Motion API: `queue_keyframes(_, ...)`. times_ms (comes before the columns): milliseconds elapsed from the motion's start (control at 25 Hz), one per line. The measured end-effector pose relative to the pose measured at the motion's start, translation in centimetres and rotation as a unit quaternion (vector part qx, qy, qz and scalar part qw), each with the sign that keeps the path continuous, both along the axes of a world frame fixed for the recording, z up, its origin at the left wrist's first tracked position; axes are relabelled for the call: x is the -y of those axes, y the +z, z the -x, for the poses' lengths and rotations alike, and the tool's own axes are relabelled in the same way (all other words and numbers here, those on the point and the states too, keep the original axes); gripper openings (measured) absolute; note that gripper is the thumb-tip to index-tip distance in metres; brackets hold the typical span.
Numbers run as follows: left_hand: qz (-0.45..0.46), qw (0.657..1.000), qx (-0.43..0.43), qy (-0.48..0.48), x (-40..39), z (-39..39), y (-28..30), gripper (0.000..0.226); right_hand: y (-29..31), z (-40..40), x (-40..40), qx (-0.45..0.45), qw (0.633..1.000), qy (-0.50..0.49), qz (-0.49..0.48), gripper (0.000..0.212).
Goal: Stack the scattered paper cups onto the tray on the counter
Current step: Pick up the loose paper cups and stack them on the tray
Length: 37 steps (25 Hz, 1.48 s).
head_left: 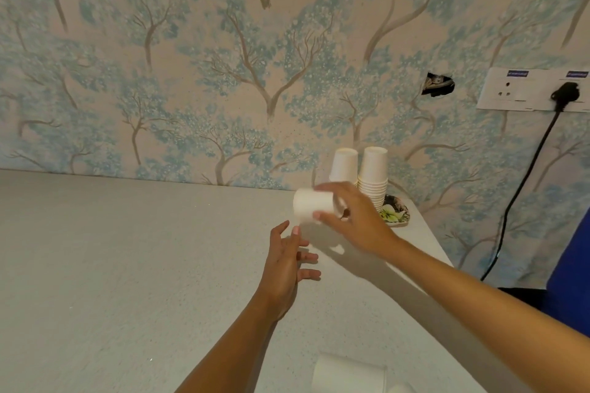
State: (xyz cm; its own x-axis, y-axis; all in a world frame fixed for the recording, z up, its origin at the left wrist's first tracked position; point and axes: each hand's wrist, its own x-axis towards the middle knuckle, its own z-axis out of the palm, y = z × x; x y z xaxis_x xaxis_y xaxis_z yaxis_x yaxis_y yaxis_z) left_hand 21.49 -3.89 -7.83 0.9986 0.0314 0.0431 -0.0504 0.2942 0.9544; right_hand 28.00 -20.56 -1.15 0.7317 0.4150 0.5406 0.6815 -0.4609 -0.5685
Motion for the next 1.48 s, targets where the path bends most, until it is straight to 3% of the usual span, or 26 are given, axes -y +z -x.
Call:
queue_keyframes(160,-0.008,1.000,-0.002,-0.011,-0.1,-0.1,0.0,0.065,6.7,-4.9,1.8,0.022,0.990,-0.134,-0.040,0.054)
queue_keyframes(320,-0.030,0.999,0.017,-0.018,0.1,-0.1,-0.3,0.060,10.4,-9.4,2.1,0.053,0.979,-0.197,-0.002,0.057)
queue_keyframes(640,-0.049,0.998,0.022,-0.017,0.1,0.0,-0.4,0.056,8.4,-12.0,1.9,0.023,0.964,-0.240,0.111,0.058)
queue_keyframes(800,-0.054,0.998,0.015,-0.027,0.3,0.4,0.0,0.047,8.0,-10.0,3.0,0.046,0.966,-0.241,0.086,0.052)
queue_keyframes(920,-0.110,0.993,0.006,-0.037,0.4,0.9,0.2,0.044,7.4,-7.7,3.5,0.030,0.973,-0.228,0.017,0.046)
queue_keyframes(1280,-0.400,0.905,-0.059,-0.136,0.4,3.4,2.5,0.071,5.9,1.2,2.4,-0.064,0.980,-0.178,-0.064,0.035)
queue_keyframes(1480,-0.451,0.869,-0.103,-0.174,-0.1,6.7,4.9,0.082,5.9,8.8,3.0,-0.152,0.978,-0.135,-0.040,0.028)
